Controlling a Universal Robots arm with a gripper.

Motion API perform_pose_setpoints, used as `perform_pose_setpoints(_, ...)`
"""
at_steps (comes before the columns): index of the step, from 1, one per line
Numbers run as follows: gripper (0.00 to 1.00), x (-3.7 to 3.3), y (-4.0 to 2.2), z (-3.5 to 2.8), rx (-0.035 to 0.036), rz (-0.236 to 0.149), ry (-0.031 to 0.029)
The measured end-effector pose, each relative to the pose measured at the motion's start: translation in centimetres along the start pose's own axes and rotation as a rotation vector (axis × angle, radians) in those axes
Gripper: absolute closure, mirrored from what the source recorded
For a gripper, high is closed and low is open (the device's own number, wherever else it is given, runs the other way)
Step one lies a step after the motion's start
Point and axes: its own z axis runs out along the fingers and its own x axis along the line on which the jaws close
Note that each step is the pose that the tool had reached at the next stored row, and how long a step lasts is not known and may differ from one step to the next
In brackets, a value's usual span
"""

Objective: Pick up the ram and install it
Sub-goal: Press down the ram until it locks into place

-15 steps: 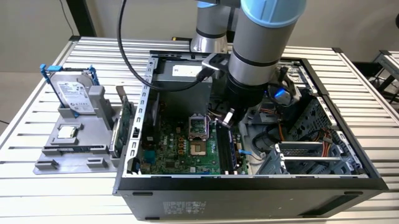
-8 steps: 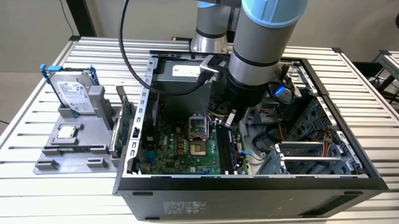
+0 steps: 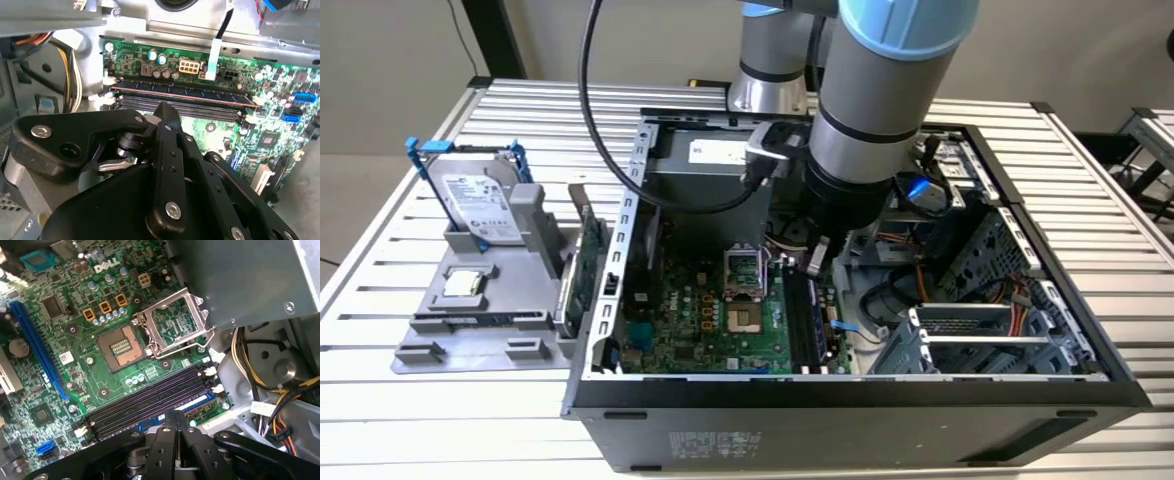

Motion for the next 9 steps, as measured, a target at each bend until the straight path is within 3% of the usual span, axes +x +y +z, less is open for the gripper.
perform_pose_setpoints(9,1.0,0.0,0.0,0.0,-0.0094,-0.136,0.0007)
